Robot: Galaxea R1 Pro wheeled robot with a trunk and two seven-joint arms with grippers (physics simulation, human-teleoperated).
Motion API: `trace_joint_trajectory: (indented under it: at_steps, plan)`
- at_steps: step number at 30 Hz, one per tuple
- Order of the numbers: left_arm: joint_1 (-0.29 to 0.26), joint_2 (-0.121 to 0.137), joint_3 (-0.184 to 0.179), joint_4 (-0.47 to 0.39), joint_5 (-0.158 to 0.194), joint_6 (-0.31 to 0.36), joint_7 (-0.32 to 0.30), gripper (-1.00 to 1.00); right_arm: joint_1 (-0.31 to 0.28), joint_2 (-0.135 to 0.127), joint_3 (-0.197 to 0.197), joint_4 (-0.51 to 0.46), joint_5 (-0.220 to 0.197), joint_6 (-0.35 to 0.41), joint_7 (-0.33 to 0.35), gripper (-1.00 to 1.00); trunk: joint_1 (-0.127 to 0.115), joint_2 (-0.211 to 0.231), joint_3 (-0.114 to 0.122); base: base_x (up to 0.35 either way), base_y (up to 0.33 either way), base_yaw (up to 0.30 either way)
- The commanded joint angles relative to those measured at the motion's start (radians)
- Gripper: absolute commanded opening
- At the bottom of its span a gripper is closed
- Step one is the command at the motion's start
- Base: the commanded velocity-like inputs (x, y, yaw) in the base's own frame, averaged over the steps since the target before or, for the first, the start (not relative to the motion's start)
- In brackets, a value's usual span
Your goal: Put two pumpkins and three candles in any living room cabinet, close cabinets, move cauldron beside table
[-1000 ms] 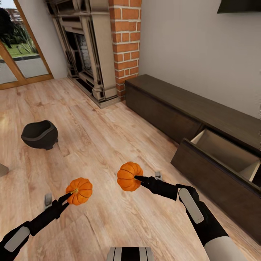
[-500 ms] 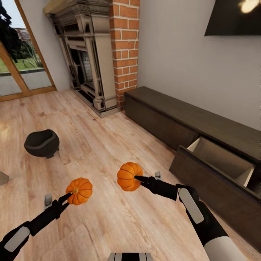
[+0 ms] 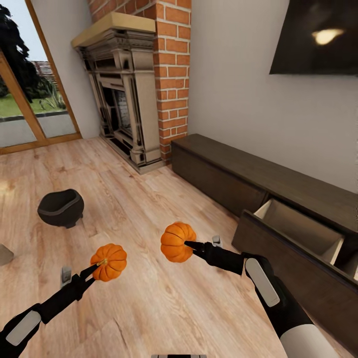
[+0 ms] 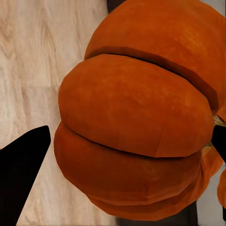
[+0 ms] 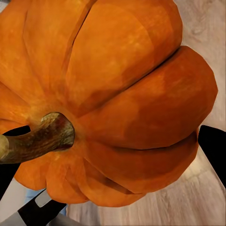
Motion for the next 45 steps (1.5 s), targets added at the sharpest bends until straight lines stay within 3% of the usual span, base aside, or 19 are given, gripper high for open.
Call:
trace_joint_trajectory:
  at_steps: [1,34,45]
  plan:
    - [0.0,0.001,-0.005,0.001,0.009,0.007,-0.001,-1.0,-0.001,-0.001,0.001,0.0,0.001,0.002,0.003,-1.0,-0.001,0.0,0.005,0.0,0.0,0.0]
    - [0.0,0.001,-0.005,-0.001,0.009,0.007,-0.002,-1.0,-0.001,0.0,0.002,0.0,0.002,0.002,0.003,-1.0,-0.015,0.008,0.185,0.0,0.0,0.0]
    - [-0.001,0.001,-0.005,-0.001,0.009,0.007,-0.002,-1.0,-0.001,0.0,0.002,0.0,0.003,0.002,0.003,-1.0,-0.02,0.01,0.231,0.0,0.0,0.0]
